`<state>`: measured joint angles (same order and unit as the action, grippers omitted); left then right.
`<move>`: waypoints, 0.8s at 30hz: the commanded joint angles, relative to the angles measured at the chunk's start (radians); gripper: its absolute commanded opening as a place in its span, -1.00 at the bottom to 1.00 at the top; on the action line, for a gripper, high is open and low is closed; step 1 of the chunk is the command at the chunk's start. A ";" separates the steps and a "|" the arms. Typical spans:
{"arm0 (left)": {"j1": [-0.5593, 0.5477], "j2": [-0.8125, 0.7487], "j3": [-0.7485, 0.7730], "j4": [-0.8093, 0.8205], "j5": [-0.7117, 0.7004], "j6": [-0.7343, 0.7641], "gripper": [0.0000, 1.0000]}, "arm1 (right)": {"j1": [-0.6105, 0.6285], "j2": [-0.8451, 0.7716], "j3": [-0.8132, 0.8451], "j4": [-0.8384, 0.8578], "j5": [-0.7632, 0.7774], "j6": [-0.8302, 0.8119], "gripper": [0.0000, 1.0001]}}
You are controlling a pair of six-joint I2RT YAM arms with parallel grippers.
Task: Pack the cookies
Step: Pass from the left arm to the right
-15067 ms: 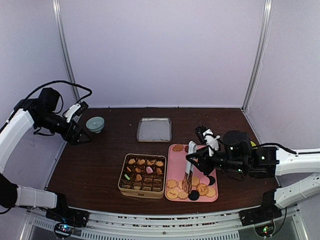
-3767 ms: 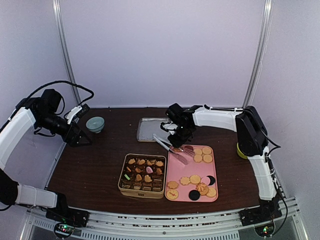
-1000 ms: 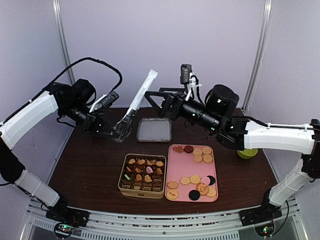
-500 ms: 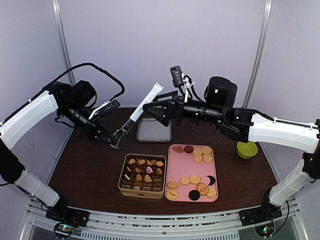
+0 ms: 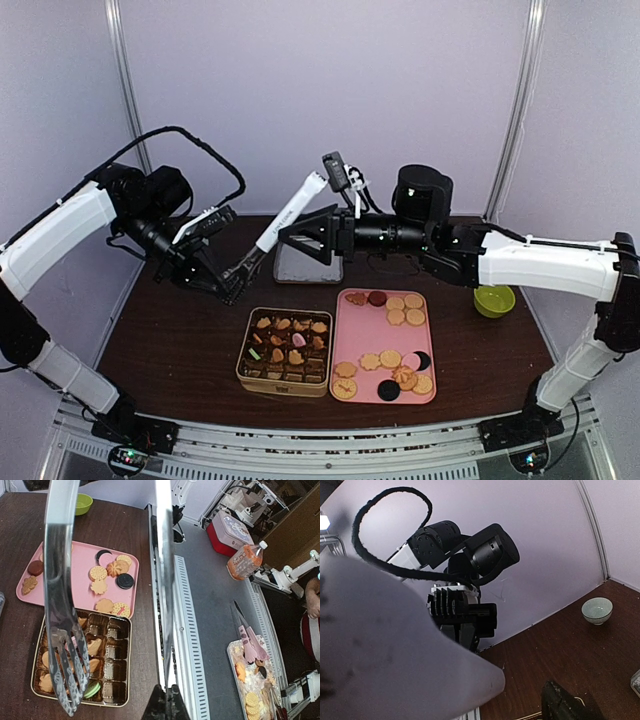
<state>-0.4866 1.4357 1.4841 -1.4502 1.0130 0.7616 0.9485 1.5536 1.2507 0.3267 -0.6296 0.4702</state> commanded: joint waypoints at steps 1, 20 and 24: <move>-0.014 -0.014 0.027 -0.015 0.049 0.033 -1.00 | 0.011 0.037 0.042 0.109 -0.033 0.043 0.48; -0.014 -0.047 -0.047 0.232 -0.127 -0.172 -1.00 | 0.039 0.084 0.069 0.206 -0.035 0.120 0.07; -0.014 -0.046 -0.039 0.240 -0.129 -0.189 -1.00 | 0.048 0.076 0.059 0.185 -0.009 0.092 0.05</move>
<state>-0.4988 1.3956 1.4452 -1.2861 0.9279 0.6498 0.9699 1.6348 1.2900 0.4904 -0.6476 0.5938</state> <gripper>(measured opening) 0.020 0.535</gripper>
